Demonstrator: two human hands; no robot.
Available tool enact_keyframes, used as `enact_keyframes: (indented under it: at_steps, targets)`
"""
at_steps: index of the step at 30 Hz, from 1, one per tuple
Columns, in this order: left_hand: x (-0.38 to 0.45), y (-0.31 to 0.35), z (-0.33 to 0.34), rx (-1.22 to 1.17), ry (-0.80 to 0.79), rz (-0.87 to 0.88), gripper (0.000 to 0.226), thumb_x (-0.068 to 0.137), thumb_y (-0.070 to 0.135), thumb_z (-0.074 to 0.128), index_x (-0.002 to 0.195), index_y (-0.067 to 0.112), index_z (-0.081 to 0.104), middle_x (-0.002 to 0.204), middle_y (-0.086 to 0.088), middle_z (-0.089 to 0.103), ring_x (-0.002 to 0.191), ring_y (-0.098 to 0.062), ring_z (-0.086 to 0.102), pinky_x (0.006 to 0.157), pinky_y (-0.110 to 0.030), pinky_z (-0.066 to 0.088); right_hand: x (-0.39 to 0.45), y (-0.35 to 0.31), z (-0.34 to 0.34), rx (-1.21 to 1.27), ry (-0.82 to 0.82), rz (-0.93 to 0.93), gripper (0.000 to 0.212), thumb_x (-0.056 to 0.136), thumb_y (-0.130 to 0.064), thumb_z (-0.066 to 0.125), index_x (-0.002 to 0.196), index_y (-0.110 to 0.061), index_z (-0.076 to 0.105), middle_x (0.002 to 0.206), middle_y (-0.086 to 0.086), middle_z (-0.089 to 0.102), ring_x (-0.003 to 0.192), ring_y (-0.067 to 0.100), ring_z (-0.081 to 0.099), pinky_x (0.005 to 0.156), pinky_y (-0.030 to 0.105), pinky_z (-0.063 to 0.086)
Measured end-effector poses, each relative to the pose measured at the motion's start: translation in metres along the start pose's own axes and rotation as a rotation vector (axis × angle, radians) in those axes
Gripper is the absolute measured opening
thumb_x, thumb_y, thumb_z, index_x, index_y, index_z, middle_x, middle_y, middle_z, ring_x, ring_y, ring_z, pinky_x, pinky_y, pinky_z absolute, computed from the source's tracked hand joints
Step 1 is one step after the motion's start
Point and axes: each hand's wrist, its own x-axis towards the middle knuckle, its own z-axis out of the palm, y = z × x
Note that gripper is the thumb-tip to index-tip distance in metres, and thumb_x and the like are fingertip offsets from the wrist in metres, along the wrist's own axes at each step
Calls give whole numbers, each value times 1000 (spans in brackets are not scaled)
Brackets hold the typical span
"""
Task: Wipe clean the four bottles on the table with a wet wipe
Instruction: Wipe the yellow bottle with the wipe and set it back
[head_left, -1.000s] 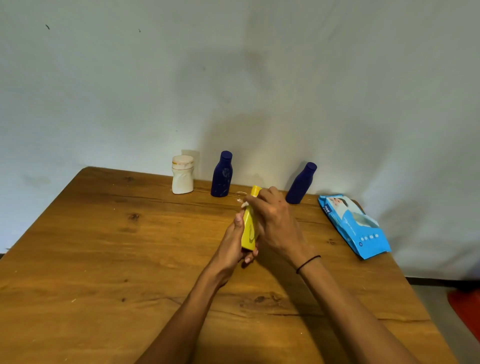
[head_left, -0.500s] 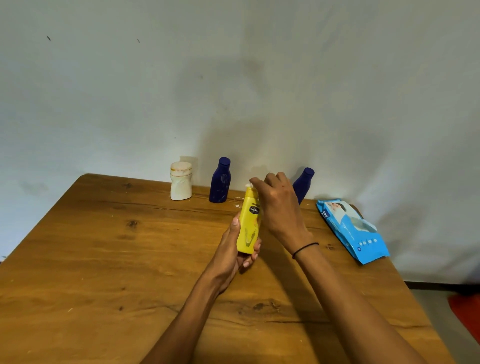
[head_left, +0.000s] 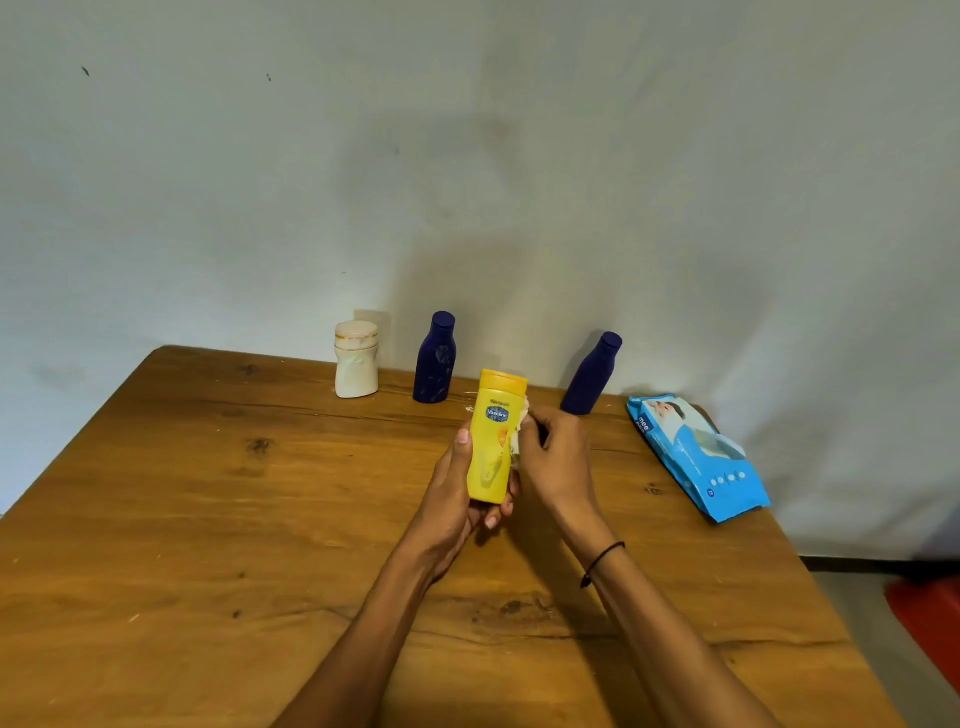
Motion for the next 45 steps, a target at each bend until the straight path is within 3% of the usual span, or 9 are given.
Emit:
enact_keyframes:
  at_steps: [5,11,14,17,24,30,39,42,45]
  targets:
    - [0,-1,-1,60,35,30,51,108,60,28,147,35,48,89,-15,68,69,-24,62,52,-30,47,-14,9,1,159,-211,115,26,112,-27,46,110,-15,69,75,8,72,59,26,70,60,52,62]
    - [2,-3,-2,42,33,-6,53,108,61,29,149,34,48,91,-16,68,71,-23,60,52,-29,46,-17,-8,-12,313,-317,247,24,106,-28,58,122,-11,62,90,13,76,58,22,70,58,37,64]
    - [2,-4,-3,47,-16,-9,56,107,63,29,146,29,51,87,-19,64,68,-26,57,51,-29,45,-10,-17,-14,490,-251,331,26,108,-26,54,114,-3,65,76,11,72,51,14,66,45,23,54]
    - [3,-5,-3,47,-30,-13,53,107,62,29,143,30,53,86,-18,64,67,-26,57,50,-29,44,7,-14,-9,427,-151,316,35,105,-34,55,108,-3,70,86,0,77,69,5,74,55,14,52]
    - [3,-6,-5,41,23,9,55,108,59,32,151,28,46,81,-19,64,64,-24,61,46,-26,44,-3,-2,6,185,-76,132,55,86,-67,57,80,-14,72,68,3,72,61,14,69,55,30,49]
    - [5,-8,-4,44,9,15,53,109,57,30,152,30,44,82,-20,64,63,-24,59,45,-25,44,2,0,2,48,-99,115,60,84,-70,54,62,-15,55,50,-8,51,42,1,48,43,15,33]
    - [0,-7,2,81,-88,37,47,110,56,27,154,47,40,82,-19,64,65,-25,58,48,-27,44,27,-17,0,308,96,271,45,106,-48,45,80,-13,55,62,-7,59,55,-2,64,51,14,46]
    - [2,-7,0,57,-30,35,48,109,57,29,154,46,41,82,-20,64,64,-25,58,47,-27,43,19,-17,5,392,63,273,21,105,-37,55,109,-18,60,92,0,71,77,4,73,64,20,57]
    - [5,-8,-3,53,15,29,51,107,60,31,154,43,42,84,-19,66,66,-26,60,48,-27,43,9,-19,7,582,20,382,26,103,-20,64,126,-16,54,104,4,76,85,9,78,66,22,60]
